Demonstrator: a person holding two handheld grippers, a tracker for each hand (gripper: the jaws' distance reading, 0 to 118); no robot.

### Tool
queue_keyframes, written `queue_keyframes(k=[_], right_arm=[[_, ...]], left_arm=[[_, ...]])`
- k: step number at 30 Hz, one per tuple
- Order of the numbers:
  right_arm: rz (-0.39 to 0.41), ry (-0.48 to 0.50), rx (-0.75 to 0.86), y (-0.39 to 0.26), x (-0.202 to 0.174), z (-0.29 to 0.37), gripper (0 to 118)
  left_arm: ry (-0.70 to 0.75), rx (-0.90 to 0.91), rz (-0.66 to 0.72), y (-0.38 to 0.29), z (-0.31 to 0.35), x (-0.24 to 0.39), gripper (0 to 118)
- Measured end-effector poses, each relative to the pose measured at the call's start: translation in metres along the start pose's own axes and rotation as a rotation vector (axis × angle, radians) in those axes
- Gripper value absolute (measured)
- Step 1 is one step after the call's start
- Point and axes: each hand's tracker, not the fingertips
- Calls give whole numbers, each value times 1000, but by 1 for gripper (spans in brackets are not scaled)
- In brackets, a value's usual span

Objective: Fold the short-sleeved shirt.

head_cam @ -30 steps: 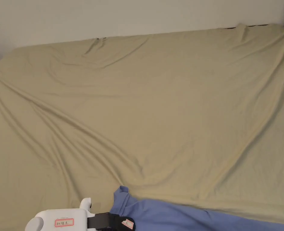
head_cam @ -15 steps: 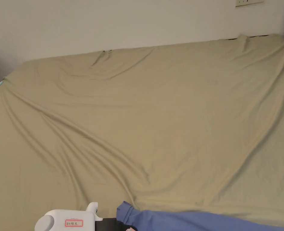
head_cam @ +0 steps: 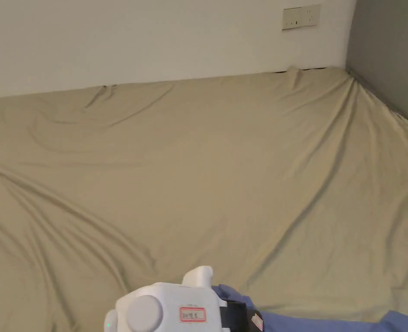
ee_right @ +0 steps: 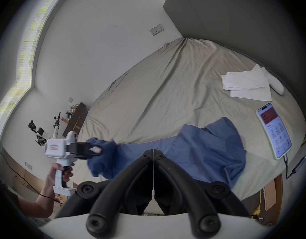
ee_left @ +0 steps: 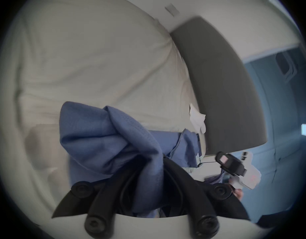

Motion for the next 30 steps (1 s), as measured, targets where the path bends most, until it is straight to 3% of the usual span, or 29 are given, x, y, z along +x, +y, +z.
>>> queue_keyframes(k=[4, 5, 6, 7, 8, 10, 12, 13, 14, 15, 16, 19, 23, 25, 27, 30], right_arm=[[-1, -22, 18, -1, 25, 24, 3], [-10, -23, 22, -2, 31, 29, 3], [-27, -25, 32, -3, 37, 33, 3], [-50, -26, 46, -4, 40, 36, 3], [-62, -18, 48, -4, 43, 39, 3], [-72, -15, 57, -6, 48, 43, 3], [-72, -18, 64, -8, 50, 43, 3], [-69, -19, 63, -8, 52, 43, 3], [-66, -22, 62, -10, 53, 42, 3], [-64, -25, 60, -11, 55, 41, 3], [-66, -26, 55, -11, 54, 39, 3], [-84, -22, 46, -16, 61, 38, 3], [-111, -37, 42, -20, 65, 41, 3], [-126, -52, 41, -20, 66, 44, 3], [-139, -55, 48, -22, 68, 47, 3], [-141, -67, 48, -23, 68, 49, 3]], left_arm=[[-108, -125, -43, -12, -83, 20, 8], [-141, -165, 12, -13, -94, 11, 20], [-122, -175, 126, -19, -97, 4, 57], [-118, -169, 191, -25, -94, -3, 105], [-160, -145, 233, -31, -85, -9, 111], [-268, -52, 283, -37, -52, -19, 110], [-271, 63, 270, -38, -11, -26, 108], [-260, 105, 255, -38, 3, -30, 94], [-239, 121, 222, -37, 14, -35, 66], [-207, 121, 193, -31, 19, -34, 24], [-166, 109, 161, -29, 20, -34, 0], [-87, 35, 108, -27, -13, -32, 0], [-183, -84, 148, -30, -82, -27, 0], [-161, -117, 130, -36, -113, -15, 0], [-263, -194, 129, -45, -136, 5, 0], [-296, -244, 25, -56, -151, 35, 0]])
